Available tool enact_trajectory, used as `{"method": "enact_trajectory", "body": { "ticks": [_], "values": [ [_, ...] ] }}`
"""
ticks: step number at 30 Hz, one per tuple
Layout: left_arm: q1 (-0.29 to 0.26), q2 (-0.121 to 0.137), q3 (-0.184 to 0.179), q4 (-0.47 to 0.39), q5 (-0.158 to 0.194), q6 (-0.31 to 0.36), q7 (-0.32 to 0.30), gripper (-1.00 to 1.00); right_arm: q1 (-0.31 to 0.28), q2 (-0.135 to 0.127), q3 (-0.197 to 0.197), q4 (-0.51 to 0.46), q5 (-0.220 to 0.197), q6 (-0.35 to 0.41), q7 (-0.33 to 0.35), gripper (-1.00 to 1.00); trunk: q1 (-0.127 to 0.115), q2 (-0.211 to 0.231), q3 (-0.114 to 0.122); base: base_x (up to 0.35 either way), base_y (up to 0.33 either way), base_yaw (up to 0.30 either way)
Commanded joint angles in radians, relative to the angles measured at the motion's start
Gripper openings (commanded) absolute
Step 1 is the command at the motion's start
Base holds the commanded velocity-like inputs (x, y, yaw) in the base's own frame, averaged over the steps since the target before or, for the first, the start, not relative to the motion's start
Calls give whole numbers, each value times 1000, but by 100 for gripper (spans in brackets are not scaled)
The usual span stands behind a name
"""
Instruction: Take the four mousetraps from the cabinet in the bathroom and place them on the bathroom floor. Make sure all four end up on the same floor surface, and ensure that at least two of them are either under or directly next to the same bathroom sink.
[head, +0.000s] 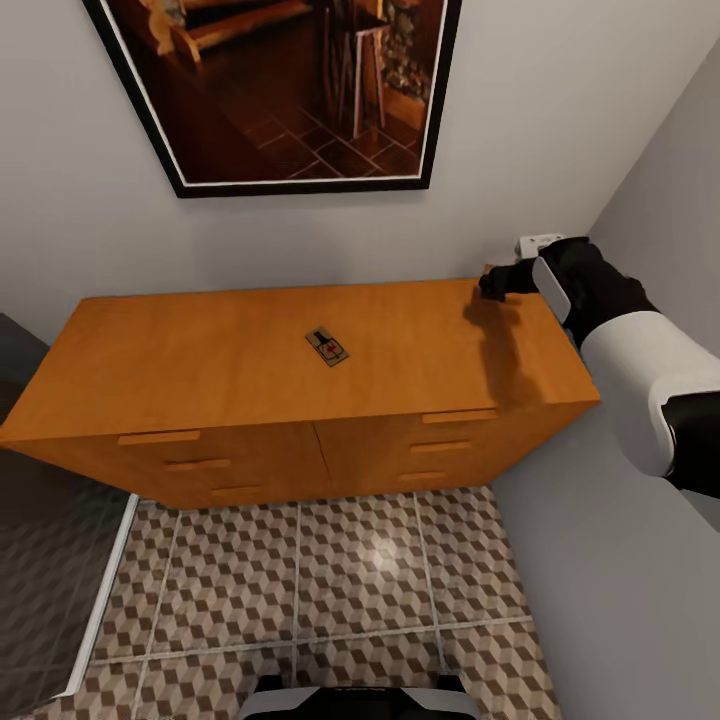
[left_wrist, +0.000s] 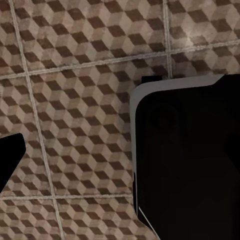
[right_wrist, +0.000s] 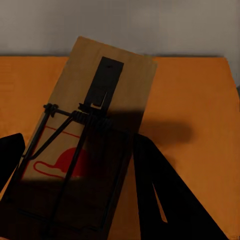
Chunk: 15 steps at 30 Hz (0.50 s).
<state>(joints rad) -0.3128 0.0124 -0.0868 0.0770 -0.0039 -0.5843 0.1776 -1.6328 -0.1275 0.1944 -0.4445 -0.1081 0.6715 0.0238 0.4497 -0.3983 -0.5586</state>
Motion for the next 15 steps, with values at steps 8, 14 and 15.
{"method": "enact_trajectory", "body": {
  "ticks": [8,14,15],
  "values": [
    [-2,0,-8,4,-1,-6,7,100,-1,-1,9,-3,-12,6,-5,-100,0,-2,-1,-161,213,0],
    [-2,0,-8,4,-1,-5,7,100,-1,-1,11,-2,-12,7,-6,-100,0,-2,-1,-182,232,0],
    [-2,0,-8,4,-1,-6,7,100,-1,-1,11,-2,-12,7,-7,-100,0,-2,-1,-209,222,0]
  ]
}}
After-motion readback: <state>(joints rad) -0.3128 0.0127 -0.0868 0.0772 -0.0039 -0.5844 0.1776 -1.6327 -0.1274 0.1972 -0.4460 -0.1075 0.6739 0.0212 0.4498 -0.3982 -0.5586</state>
